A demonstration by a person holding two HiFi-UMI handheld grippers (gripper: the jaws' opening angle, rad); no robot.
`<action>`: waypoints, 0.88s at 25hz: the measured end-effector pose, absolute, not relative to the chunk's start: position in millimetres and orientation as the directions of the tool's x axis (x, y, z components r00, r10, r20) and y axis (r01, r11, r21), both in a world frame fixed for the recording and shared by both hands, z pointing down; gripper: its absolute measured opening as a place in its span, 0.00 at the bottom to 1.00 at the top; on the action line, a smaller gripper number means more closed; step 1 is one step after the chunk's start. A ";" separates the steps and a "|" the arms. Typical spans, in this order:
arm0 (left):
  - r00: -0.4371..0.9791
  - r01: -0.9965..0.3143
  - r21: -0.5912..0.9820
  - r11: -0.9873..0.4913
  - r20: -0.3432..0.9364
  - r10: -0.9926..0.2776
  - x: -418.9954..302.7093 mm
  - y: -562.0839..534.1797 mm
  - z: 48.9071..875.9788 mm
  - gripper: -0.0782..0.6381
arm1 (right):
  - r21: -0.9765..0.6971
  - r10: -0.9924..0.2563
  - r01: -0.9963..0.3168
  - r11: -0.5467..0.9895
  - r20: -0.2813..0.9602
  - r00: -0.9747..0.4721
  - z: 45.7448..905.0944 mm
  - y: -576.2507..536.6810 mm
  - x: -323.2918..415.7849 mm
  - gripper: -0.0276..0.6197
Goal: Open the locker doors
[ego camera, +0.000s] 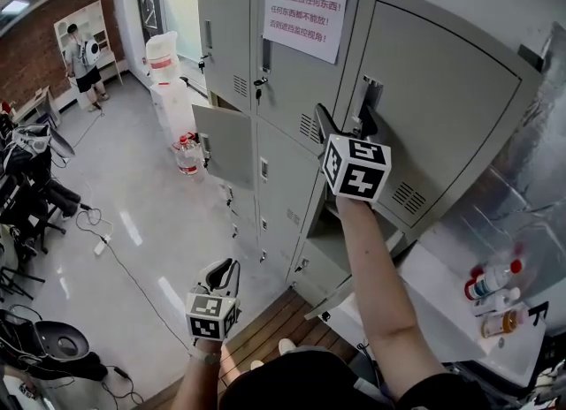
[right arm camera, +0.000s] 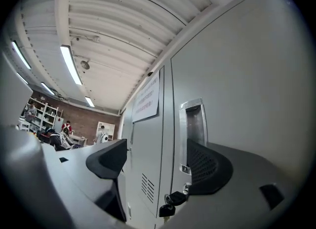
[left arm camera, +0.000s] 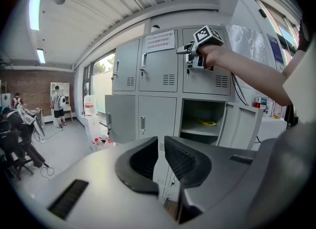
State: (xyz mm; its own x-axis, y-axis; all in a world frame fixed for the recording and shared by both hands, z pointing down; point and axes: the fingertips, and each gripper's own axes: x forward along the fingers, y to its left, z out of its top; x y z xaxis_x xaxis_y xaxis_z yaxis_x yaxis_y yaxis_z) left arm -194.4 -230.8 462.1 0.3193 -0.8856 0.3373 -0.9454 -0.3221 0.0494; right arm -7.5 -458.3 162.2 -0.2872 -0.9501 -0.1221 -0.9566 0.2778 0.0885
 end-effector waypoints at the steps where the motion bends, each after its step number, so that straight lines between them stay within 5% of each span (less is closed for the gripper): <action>1: 0.317 -0.947 0.051 -0.319 0.336 -0.887 -195.9 -231.4 462.7 0.19 | 0.083 -0.953 -0.960 0.268 -0.124 -0.277 161.2 -459.5 -8.3 0.63; 14: 0.338 -0.939 0.060 -0.338 0.336 -0.879 -195.8 -229.0 468.2 0.19 | 0.067 -0.939 -0.948 0.311 -0.129 -0.317 161.0 -437.3 -22.3 0.63; 22: 0.387 -0.920 0.066 -0.387 0.318 -0.866 -189.7 -209.0 467.3 0.19 | 0.048 -0.919 -0.931 0.363 -0.149 -0.366 161.5 -379.9 -41.3 0.54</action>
State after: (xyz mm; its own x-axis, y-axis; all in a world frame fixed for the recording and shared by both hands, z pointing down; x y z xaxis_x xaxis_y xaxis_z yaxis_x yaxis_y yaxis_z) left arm -189.7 -209.0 467.3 0.3867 -0.8656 0.3182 -0.9199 -0.3866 0.0662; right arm -41.3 -379.9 161.5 -0.3658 -0.9187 -0.1486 -0.9306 0.3627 0.0483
